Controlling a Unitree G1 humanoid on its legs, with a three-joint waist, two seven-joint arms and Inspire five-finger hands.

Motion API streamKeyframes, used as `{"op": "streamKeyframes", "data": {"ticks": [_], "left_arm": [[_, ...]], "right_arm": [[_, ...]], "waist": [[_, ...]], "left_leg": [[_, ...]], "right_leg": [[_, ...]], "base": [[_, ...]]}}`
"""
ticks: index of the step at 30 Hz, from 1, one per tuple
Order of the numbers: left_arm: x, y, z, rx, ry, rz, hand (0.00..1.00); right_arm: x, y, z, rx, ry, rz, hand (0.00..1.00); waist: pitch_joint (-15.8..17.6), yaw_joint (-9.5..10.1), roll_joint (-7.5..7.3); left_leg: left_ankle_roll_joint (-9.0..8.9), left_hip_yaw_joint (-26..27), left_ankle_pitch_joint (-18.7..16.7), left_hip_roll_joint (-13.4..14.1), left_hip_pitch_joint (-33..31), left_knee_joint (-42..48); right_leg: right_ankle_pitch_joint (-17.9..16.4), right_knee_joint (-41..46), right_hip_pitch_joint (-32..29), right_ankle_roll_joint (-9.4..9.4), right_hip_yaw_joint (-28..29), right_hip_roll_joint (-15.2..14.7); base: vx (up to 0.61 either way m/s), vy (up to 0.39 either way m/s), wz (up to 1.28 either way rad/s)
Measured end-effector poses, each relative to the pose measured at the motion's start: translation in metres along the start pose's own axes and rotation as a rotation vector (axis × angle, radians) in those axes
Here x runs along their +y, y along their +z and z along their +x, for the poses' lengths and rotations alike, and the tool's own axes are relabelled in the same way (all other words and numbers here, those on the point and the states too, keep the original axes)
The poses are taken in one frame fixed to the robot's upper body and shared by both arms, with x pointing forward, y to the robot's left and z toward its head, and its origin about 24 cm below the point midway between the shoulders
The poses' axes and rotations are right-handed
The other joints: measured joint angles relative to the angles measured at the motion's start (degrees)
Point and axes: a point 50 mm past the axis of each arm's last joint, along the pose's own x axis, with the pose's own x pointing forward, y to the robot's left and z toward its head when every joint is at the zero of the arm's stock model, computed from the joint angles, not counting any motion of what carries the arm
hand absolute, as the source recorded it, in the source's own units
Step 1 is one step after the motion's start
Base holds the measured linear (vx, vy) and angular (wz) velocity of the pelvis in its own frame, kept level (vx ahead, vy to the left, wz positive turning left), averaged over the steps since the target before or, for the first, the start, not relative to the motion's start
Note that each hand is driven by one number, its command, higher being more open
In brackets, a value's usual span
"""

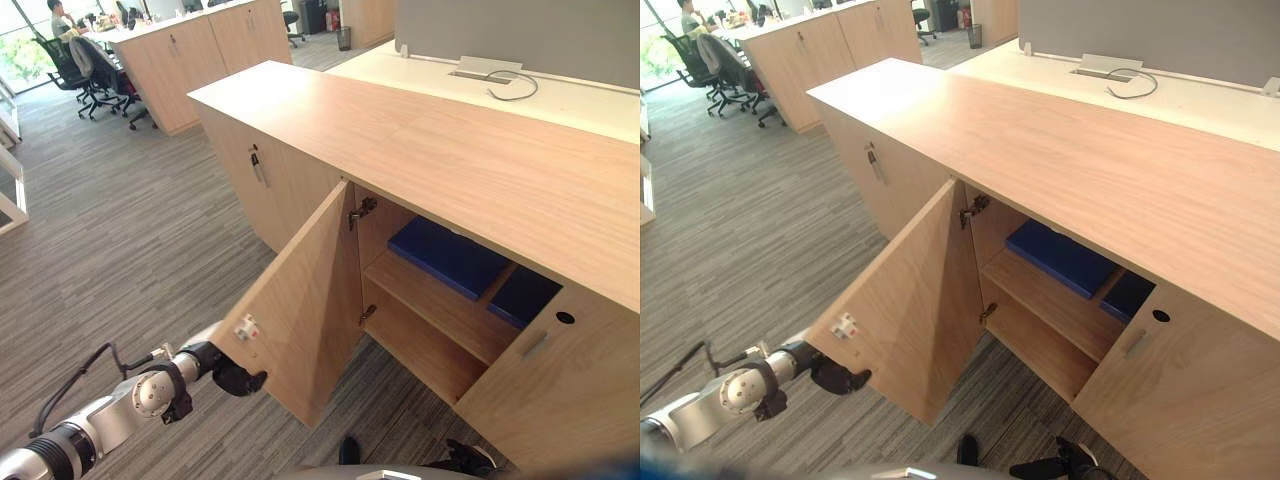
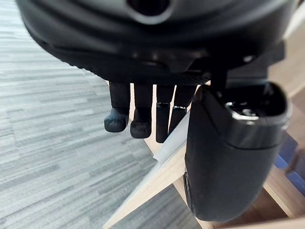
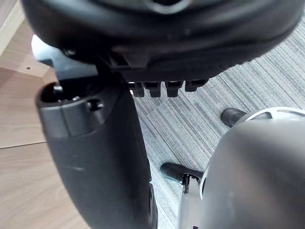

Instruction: Walk over to the cabinet, pick up the folder, carry it to the office cabinet, place the folder inside the office cabinet, then close the office cabinet door

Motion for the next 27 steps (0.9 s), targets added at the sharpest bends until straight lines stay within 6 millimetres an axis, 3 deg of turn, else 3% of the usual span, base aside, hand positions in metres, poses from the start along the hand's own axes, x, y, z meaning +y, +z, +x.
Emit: {"op": "streamKeyframes", "data": {"ticks": [2, 5, 8, 9, 12, 15, 27], "left_arm": [[-0.005, 0.010, 0.002, -0.041, -0.102, 0.031, 1.00], [-0.031, 0.051, 0.007, -0.241, -0.304, 0.103, 1.00], [-0.057, 0.094, 0.027, -0.419, -0.340, 0.062, 1.00], [-0.061, 0.105, 0.032, -0.456, -0.343, 0.065, 1.00], [-0.064, 0.108, 0.032, -0.474, -0.370, 0.071, 1.00], [-0.067, 0.105, 0.027, -0.488, -0.395, 0.076, 1.00], [-0.066, 0.099, 0.034, -0.487, -0.348, 0.138, 1.00]], "right_arm": [[-0.001, 0.001, 0.000, -0.002, -0.002, 0.000, 1.00], [-0.002, 0.006, 0.001, -0.015, -0.005, 0.002, 1.00], [0.000, 0.011, 0.002, -0.031, -0.003, 0.011, 1.00], [0.002, 0.010, 0.002, -0.028, 0.001, 0.014, 1.00], [0.005, -0.002, 0.000, 0.005, 0.003, 0.043, 1.00], [0.002, -0.012, -0.002, 0.035, -0.006, 0.060, 1.00], [0.006, 0.000, 0.000, 0.003, 0.001, 0.069, 1.00]], "waist": [[-0.17, -0.62, 0.24], [-0.32, -3.07, 0.51], [-0.06, -5.09, 0.11], [0.28, -5.38, -0.70], [0.51, -5.83, -1.97], [0.38, -5.86, -1.74], [0.98, -7.14, -2.58]], "left_leg": [[-0.03, 0.18, 0.02, 0.01, -0.01, 0.00], [0.07, 1.19, -0.06, 0.01, -0.01, -0.01], [0.35, 1.98, -0.37, 0.09, 0.04, -0.01], [0.26, 2.25, -0.54, 0.29, 0.06, -0.01], [0.36, 2.76, -0.81, 0.70, 0.21, 0.02], [0.92, 2.70, -1.23, 0.84, 0.68, 0.14], [-1.09, 3.59, -2.64, 2.16, 2.57, -0.02]], "right_leg": [[0.18, -0.29, 0.04, -0.10, 0.02, -0.03], [0.30, -0.75, -0.08, -0.24, 0.08, -0.37], [1.04, -1.42, -0.15, -0.86, 0.74, -0.40], [1.19, -1.82, -0.14, -0.85, 0.94, -0.24], [1.29, -2.40, 0.04, -1.02, 1.20, 0.20], [1.16, -2.39, 0.52, -1.24, 1.04, 0.61], [0.88, -2.52, 1.76, -1.73, 1.68, 1.40]], "base": [[-0.08, 0.039, -0.07], [-0.04, 0.031, -0.18], [0.00, 0.000, -0.16], [0.03, -0.037, -0.13], [0.08, -0.088, -0.12], [0.11, -0.106, -0.01], [0.00, -0.027, -0.05]]}}
